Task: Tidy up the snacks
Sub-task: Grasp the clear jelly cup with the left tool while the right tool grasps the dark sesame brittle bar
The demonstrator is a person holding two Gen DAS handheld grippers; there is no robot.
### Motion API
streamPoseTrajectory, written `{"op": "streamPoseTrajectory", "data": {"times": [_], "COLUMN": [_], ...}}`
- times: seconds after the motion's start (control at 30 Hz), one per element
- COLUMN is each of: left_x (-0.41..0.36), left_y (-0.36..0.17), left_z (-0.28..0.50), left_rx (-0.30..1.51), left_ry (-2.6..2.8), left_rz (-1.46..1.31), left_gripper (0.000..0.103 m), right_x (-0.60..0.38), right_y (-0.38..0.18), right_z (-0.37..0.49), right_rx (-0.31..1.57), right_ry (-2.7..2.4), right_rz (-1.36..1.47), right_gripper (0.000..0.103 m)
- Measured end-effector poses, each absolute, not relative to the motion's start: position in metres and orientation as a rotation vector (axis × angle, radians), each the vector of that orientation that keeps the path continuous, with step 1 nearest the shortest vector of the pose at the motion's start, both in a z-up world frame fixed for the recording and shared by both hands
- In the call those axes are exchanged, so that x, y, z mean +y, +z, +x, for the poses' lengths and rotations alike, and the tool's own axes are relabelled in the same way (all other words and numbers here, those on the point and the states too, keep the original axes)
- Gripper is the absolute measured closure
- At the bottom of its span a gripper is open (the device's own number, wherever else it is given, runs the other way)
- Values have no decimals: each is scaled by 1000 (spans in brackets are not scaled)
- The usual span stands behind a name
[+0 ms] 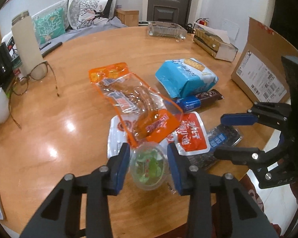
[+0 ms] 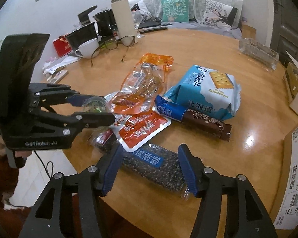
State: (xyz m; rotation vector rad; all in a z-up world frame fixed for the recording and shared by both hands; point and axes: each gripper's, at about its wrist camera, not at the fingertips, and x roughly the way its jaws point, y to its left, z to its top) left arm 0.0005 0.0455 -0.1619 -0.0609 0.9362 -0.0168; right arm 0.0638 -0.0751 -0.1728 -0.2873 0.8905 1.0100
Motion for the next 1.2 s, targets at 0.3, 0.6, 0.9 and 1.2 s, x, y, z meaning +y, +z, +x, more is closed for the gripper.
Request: {"op": "streamPoseTrajectory", "data": {"times": [0.3, 0.6, 0.9, 1.2], "left_x": [61, 75, 84, 92], "left_y": [-160, -164, -163, -156], "left_z": [-9, -12, -17, -25], "left_rx": [929, 934, 929, 909], "left_ry": [0, 27, 56, 67], "left_rz": [-77, -99, -110, -113], "left_gripper": [67, 67, 54, 50], "right_x": [-84, -113, -125, -113], "right_y": [-172, -178, -178, -176], "right_z": [55, 69, 62, 60], "right_rx": [891, 958, 958, 940], "right_ry": [968, 810, 792, 918], "right_rz": [-348, -285, -300, -340], "right_gripper": [48, 40, 37, 32]}}
